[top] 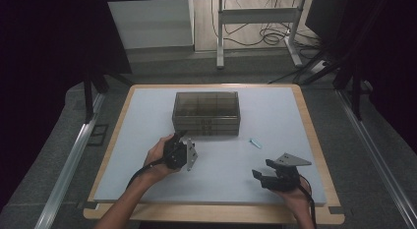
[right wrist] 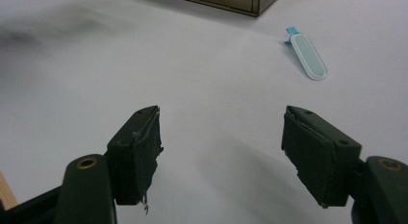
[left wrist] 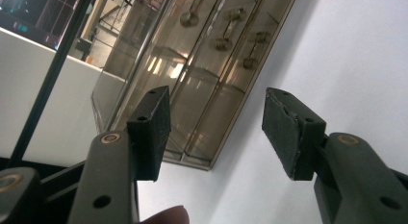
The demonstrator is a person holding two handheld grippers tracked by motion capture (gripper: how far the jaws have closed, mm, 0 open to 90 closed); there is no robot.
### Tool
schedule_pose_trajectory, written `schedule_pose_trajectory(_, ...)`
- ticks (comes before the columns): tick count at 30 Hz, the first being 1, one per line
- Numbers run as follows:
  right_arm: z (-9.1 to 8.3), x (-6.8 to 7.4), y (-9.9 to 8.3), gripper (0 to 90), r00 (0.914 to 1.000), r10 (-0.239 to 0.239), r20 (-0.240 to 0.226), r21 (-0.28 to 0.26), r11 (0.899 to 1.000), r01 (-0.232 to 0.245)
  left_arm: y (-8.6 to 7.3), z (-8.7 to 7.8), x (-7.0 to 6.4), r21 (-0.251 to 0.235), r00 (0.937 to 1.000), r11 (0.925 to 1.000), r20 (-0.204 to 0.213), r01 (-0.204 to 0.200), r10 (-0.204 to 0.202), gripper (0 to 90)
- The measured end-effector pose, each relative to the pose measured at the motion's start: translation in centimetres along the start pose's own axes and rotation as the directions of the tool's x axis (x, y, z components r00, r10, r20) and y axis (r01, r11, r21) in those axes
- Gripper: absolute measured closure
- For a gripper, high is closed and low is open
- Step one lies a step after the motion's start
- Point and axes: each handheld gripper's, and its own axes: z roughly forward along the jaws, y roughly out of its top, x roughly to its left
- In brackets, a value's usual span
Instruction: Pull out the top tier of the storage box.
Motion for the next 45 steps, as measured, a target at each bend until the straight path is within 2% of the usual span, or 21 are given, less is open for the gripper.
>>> schedule_pose_trajectory(4,0.0,0.0,0.0,29.1,1.0000,0.000,-0.001,-0.001,1.000,0.000,0.4,0.1,0.0,-0.007,1.0000,0.9999,0.003,-0.008,0.008,44.5)
schedule_pose_trajectory(19,0.0,0.0,0.0,29.1,1.0000,0.002,-0.001,-0.002,1.000,-0.002,0.8,0.6,-0.1,-0.042,0.9997,0.9990,0.019,0.015,-0.014,43.8)
schedule_pose_trajectory(29,-0.1,0.0,0.0,29.1,1.0000,0.002,-0.003,-0.004,1.000,-0.002,1.2,0.9,-0.3,-0.047,0.9999,0.9989,0.008,-0.008,0.008,44.1)
schedule_pose_trajectory(36,-0.1,0.0,0.0,29.1,1.0000,0.002,-0.002,-0.004,1.000,-0.002,1.4,1.3,-0.3,-0.060,0.9999,0.9982,0.005,0.010,-0.009,46.4)
schedule_pose_trajectory(40,-0.1,0.0,0.0,29.1,1.0000,0.003,-0.002,-0.003,1.000,-0.003,1.4,1.4,-0.3,-0.049,1.0000,0.9988,-0.001,0.000,0.000,46.9)
schedule_pose_trajectory(45,-0.1,0.0,0.0,29.1,1.0000,0.003,-0.004,-0.004,1.000,-0.003,1.4,1.5,-0.3,-0.058,0.9999,0.9983,-0.008,0.012,-0.012,47.8)
